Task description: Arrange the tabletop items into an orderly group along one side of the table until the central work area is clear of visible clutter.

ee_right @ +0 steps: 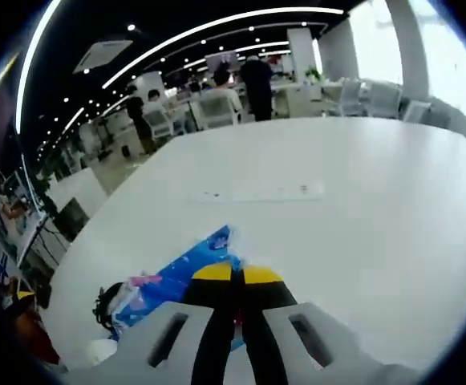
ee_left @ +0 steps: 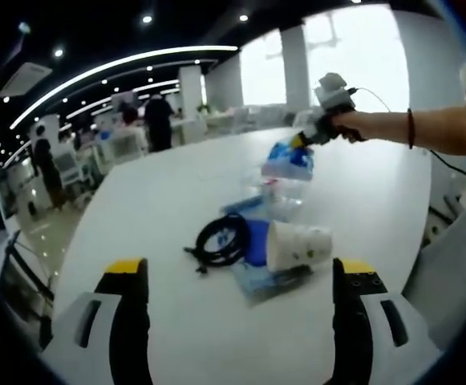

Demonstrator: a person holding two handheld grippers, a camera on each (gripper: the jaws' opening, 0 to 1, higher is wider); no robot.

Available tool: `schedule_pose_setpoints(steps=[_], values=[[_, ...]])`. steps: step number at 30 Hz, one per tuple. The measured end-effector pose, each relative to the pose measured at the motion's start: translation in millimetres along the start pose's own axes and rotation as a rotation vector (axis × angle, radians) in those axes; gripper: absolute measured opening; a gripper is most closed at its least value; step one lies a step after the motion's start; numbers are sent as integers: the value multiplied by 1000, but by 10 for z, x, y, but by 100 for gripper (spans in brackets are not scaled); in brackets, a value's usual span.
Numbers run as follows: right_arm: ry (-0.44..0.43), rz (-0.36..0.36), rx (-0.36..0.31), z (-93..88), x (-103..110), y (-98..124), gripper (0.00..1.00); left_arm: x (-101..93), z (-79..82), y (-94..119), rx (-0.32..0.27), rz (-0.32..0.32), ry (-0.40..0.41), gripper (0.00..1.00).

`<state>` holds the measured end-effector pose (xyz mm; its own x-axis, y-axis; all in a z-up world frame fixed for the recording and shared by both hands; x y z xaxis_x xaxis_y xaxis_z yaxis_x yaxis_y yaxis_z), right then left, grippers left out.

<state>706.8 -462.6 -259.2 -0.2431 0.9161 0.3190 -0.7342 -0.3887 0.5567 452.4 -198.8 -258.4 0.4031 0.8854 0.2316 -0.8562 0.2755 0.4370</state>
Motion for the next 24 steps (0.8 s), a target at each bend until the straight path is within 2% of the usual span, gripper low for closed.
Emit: schedule_pose_setpoints(steps=[13, 24], values=[[-156, -137, -51, 51, -491, 109, 1, -15, -1, -5, -1, -12, 9, 92], [-248, -244, -98, 38, -854, 196, 1, -39, -34, -21, 16, -26, 2, 92]])
Point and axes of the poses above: the point that each gripper's makers call its tool centre point, and the gripper's own axes: y roughly backward along the fingers, x roughly to its left, z roughly out of its top, the point moved 4 cm from there along y, roughly backward along the fingers, and after that the axes turned 10 degrees about -y, right-handed, at the moved point
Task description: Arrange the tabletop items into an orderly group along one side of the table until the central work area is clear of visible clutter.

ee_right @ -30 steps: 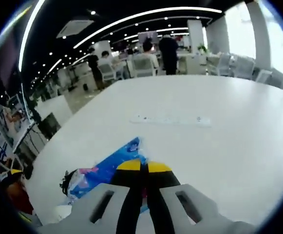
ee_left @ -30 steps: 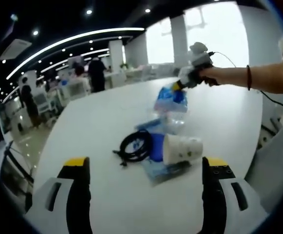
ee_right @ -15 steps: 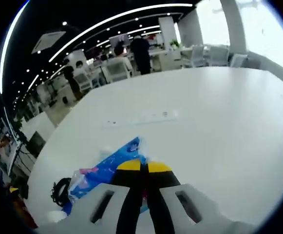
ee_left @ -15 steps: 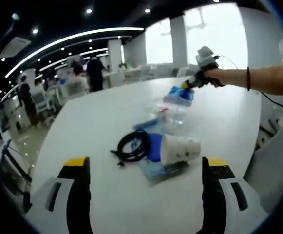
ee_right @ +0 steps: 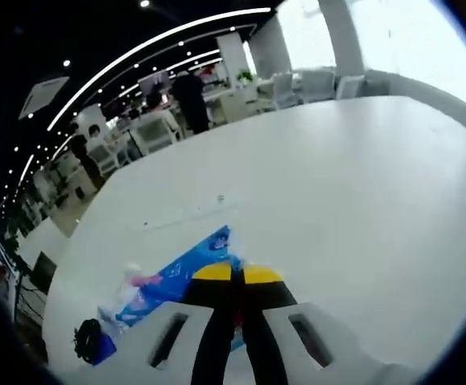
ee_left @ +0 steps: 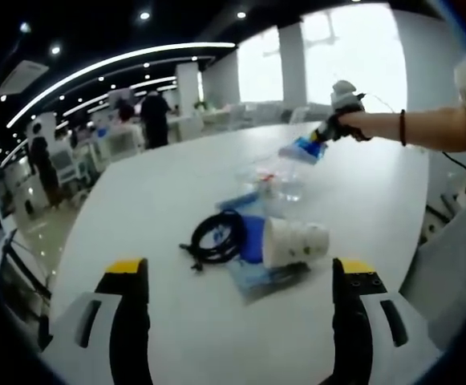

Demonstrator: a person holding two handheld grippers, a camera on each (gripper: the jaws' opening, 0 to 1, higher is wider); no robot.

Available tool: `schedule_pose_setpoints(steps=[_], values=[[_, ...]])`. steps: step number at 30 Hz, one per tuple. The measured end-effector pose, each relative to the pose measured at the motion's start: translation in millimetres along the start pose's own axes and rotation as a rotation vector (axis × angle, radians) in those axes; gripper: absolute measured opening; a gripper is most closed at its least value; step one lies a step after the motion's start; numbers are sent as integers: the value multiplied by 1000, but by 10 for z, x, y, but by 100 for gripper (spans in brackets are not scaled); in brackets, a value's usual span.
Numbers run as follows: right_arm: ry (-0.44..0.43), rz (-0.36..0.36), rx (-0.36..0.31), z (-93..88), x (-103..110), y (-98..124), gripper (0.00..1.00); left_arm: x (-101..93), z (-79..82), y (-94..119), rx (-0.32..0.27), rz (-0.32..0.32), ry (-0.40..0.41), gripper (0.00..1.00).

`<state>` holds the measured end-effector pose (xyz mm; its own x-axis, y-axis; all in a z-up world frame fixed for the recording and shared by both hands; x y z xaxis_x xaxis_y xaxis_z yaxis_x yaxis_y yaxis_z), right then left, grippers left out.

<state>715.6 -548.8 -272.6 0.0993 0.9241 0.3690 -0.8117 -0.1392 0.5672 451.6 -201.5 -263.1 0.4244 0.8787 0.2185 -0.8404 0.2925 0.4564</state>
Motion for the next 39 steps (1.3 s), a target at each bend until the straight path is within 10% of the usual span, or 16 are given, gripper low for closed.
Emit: schedule_pose_setpoints(steps=[39], values=[[-198, -147, 1, -239, -626, -452, 1, -70, -108, -63, 44, -38, 12, 91]])
Point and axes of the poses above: the point that each gripper's makers call its tool centre point, and the gripper's own axes: y roughly backward along the fingers, x roughly to its left, z roughly out of its top, the point moved 4 cm from there along y, roughly backward along the fingers, and after that the axes turned 10 degrees about -y, right-handed, at the moved point
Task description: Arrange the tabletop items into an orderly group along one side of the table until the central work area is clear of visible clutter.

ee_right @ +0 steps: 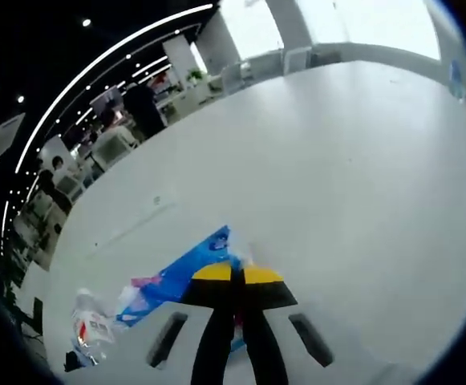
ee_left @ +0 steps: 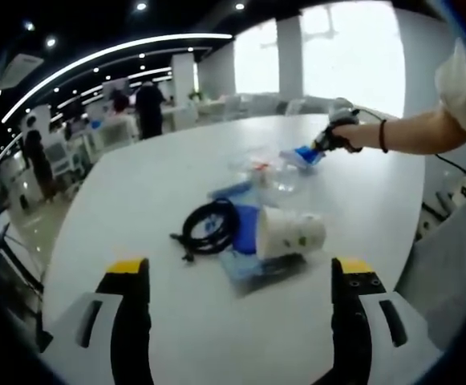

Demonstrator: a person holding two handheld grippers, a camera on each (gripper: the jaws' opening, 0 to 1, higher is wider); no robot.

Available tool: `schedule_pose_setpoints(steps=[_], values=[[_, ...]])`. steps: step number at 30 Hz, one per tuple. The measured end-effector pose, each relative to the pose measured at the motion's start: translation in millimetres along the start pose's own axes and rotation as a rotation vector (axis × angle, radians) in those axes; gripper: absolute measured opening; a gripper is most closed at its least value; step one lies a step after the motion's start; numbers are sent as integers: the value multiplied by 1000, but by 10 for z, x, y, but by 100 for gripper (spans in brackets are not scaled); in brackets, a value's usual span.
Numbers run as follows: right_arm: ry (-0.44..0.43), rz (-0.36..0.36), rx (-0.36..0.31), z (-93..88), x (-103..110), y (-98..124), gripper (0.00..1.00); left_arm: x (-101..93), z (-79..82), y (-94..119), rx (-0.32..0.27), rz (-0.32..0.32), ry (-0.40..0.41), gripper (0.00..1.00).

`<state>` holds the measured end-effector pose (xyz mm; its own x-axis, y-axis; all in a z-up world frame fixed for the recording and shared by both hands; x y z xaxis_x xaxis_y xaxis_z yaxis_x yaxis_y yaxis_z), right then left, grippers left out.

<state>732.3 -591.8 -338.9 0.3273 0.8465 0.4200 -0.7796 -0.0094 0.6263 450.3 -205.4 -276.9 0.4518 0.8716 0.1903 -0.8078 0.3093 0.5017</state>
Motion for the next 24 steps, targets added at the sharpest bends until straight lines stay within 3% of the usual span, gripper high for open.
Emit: schedule_pose_setpoints(steps=[14, 24], values=[[-14, -22, 11, -72, -75, -29, 4, 17, -29, 1, 14, 10, 0, 90], [-17, -38, -21, -12, -78, 27, 20, 40, -11, 10, 2, 23, 5, 91]])
Point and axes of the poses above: the point that each gripper's makers call its tool centre point, and the gripper's own axes: y roughly backward along the fingers, x roughly to its left, z roughly out of its top, the point moved 4 cm from there along y, roughly backward along the fingers, and after that the axes turned 10 degrees about -y, right-handed, at the moved point
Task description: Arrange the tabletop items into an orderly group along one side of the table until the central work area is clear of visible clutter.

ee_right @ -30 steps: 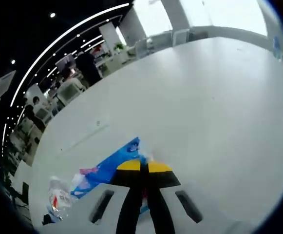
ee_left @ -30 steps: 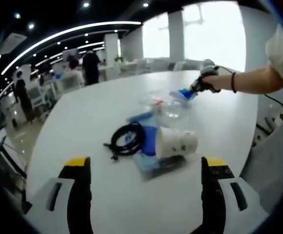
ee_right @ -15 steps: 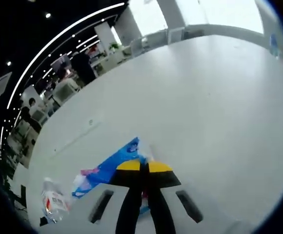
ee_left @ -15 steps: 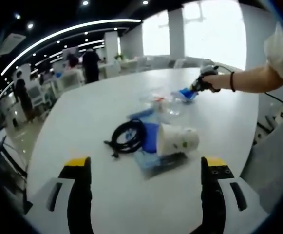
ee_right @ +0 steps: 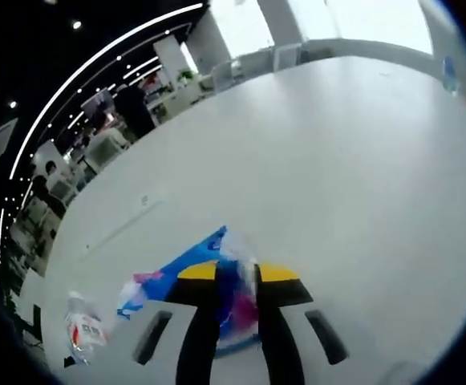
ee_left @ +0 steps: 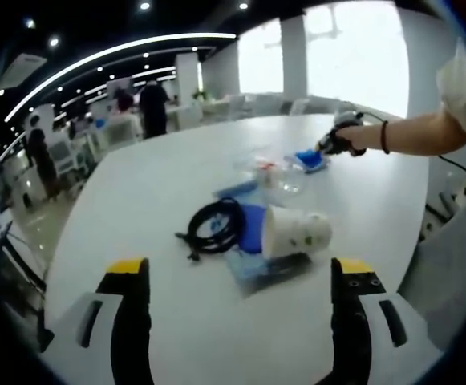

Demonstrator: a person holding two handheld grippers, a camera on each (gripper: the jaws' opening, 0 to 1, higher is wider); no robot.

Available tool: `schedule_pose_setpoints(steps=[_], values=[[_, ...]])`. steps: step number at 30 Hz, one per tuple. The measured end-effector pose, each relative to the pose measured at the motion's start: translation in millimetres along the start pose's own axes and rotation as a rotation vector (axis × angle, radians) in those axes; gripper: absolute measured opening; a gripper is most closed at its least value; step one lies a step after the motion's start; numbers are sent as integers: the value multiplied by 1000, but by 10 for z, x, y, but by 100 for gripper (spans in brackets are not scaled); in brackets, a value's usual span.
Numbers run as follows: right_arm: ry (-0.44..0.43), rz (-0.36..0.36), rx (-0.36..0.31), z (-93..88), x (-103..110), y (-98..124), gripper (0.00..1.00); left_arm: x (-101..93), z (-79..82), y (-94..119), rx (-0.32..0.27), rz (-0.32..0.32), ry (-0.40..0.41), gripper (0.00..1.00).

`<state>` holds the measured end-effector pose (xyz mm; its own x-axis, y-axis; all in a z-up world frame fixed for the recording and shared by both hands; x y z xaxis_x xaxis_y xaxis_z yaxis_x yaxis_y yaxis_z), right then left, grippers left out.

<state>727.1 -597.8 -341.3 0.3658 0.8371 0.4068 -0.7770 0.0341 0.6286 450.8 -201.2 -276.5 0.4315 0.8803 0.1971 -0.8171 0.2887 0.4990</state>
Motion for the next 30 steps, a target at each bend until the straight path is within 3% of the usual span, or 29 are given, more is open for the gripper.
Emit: schedule_pose_setpoints(steps=[6, 16, 24, 30], values=[[52, -7, -63, 163, 23, 66, 41, 4, 16, 4, -9, 3, 4, 91], [162, 110, -96, 289, 319, 206, 63, 0, 53, 9, -35, -7, 49, 94], [242, 197, -74, 248, 560, 271, 78, 1, 72, 10, -44, -6, 56, 97], [314, 274, -45, 112, 793, 332, 87, -23, 81, 1, -47, -21, 65, 99]])
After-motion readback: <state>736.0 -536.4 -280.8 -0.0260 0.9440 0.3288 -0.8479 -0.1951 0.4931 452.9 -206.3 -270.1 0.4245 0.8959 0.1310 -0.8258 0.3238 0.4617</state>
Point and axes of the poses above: the point that each gripper's makers call its tool centre point, and the gripper's own axes: y roughly backward along the fingers, x roughly to its left, z roughly out of its top, the point moved 4 cm from there along y, roughly backward along the fingers, and after that the axes turned 10 degrees about -y, right-handed, at the moved point
